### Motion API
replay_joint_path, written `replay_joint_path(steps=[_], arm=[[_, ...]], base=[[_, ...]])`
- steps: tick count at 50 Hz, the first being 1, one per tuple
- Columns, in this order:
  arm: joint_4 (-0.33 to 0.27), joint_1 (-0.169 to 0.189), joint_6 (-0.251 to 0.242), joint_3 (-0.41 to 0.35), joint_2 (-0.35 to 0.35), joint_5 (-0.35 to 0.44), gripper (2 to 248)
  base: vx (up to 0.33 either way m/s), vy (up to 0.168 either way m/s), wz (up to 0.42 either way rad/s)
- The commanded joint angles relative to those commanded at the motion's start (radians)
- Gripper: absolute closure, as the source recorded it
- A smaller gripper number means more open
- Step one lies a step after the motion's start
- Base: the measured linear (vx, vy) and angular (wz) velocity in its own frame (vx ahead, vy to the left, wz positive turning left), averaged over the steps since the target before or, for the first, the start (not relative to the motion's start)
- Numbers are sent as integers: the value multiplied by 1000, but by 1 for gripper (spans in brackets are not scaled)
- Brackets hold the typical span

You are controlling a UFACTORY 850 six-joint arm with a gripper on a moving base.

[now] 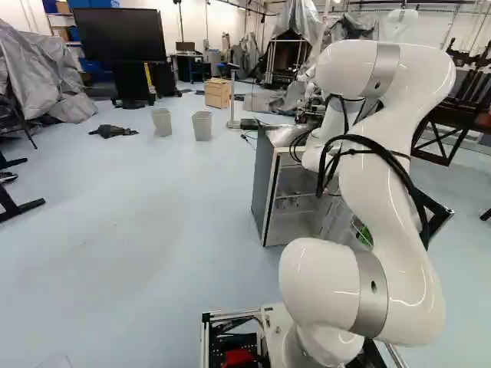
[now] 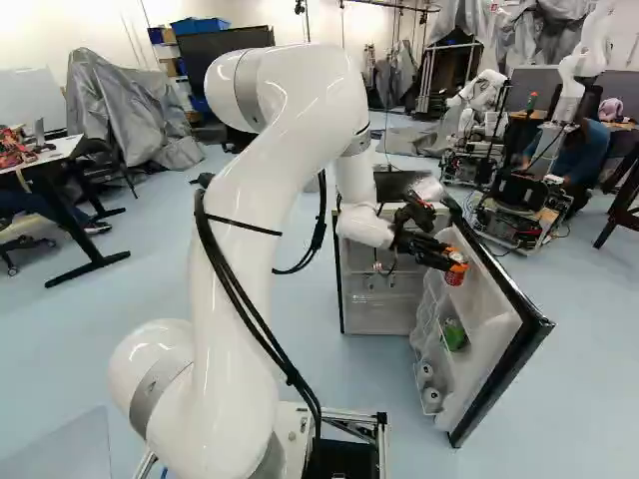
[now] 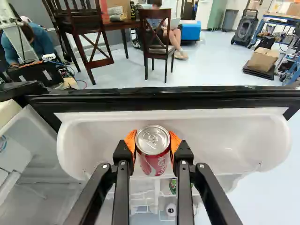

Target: Grab a drink from the fridge

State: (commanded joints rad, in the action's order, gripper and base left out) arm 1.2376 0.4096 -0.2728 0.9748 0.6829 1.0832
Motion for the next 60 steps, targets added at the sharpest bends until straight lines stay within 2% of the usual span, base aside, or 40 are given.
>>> replay_joint_path(steps=[43, 52, 60], arm=[[-6, -52, 0, -74, -45, 123, 156], [-33, -64, 0, -90, -55, 153, 156], [-84, -72, 0, -110, -67, 177, 156]], base=[[0, 0, 0], [0, 0, 0], [0, 0, 0]])
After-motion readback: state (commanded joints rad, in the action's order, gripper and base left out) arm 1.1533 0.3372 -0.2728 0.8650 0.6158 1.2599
